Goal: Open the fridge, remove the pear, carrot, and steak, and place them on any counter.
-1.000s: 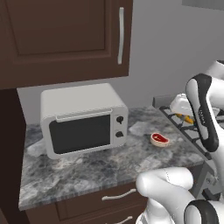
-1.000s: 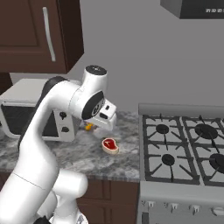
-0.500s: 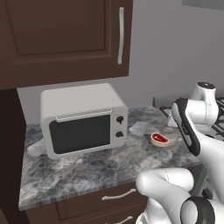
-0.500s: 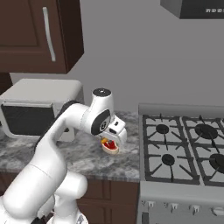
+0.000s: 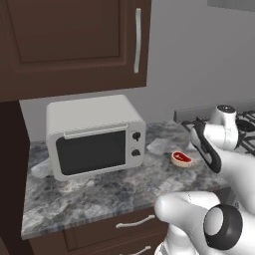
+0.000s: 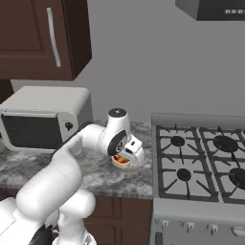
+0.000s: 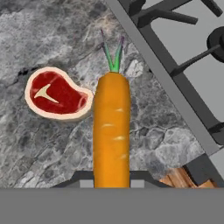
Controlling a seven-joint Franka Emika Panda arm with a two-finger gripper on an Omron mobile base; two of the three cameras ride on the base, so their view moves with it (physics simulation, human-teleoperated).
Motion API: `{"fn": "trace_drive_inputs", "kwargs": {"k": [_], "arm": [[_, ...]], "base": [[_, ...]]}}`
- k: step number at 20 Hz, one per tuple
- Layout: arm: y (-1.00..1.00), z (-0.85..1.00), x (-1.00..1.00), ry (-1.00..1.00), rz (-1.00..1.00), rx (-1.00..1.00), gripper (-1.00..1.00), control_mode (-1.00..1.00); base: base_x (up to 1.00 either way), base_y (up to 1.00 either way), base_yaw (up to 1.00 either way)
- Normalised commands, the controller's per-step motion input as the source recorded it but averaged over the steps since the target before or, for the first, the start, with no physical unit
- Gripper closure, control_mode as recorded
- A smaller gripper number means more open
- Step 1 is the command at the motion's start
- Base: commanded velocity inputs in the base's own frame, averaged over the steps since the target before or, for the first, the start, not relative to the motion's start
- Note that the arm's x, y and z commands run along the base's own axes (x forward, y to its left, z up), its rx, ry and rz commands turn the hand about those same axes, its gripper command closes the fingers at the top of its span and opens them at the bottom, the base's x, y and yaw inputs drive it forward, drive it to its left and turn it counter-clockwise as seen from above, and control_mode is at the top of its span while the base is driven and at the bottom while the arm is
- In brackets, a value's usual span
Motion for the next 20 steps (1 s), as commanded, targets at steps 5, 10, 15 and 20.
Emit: {"fn": "trace_drive_inputs", "kwargs": {"k": [5,10,15,20], "arm": [[-0.16,-0.51,0.37,0.02,0.0,0.0,1.0,-1.0],[-0.14,-0.5,0.35,0.0,0.0,0.0,1.0,-1.0],[-0.02,-0.63,0.03,0.0,0.0,0.0,1.0,-1.0],[0.0,-0.5,0.0,-0.01,0.0,0.0,1.0,-1.0]], "base": [[0.0,0.0,0.0],[0.0,0.0,0.0],[0.0,0.0,0.0],[0.0,0.0,0.0]]}}
